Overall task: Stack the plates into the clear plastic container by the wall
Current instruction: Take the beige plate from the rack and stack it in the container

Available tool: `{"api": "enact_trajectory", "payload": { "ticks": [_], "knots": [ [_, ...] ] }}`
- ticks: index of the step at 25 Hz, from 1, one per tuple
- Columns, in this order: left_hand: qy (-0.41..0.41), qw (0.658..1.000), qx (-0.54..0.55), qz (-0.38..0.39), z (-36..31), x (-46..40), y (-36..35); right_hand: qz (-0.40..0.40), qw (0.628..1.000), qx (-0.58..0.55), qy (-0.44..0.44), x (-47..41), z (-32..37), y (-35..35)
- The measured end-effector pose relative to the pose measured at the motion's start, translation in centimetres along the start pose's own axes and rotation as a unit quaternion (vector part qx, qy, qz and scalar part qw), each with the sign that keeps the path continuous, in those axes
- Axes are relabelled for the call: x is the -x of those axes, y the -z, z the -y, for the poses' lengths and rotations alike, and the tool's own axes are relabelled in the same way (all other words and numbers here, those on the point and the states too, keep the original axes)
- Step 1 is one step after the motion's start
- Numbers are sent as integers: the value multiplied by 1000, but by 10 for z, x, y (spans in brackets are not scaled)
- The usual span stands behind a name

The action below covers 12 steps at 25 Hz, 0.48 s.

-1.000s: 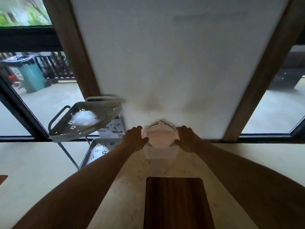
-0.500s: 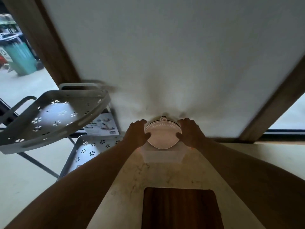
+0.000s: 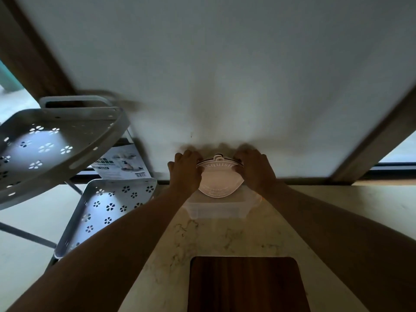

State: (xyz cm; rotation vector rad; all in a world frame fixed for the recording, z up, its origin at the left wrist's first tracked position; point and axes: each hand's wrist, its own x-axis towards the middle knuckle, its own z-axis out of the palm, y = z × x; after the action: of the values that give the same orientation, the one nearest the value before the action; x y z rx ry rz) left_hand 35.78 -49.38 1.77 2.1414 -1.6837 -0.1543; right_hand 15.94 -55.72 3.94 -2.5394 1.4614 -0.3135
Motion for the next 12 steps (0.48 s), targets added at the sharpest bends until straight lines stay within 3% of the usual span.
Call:
{"api": "enact_trajectory", "payload": {
  "ticks": [7,12],
  "knots": [
    [-47,996,75,9,-1,6,22,5,997,-16,72,12,5,22],
    [-73,994,86,10,1,10,29,0,997,-9,74,17,5,23]
  ]
}}
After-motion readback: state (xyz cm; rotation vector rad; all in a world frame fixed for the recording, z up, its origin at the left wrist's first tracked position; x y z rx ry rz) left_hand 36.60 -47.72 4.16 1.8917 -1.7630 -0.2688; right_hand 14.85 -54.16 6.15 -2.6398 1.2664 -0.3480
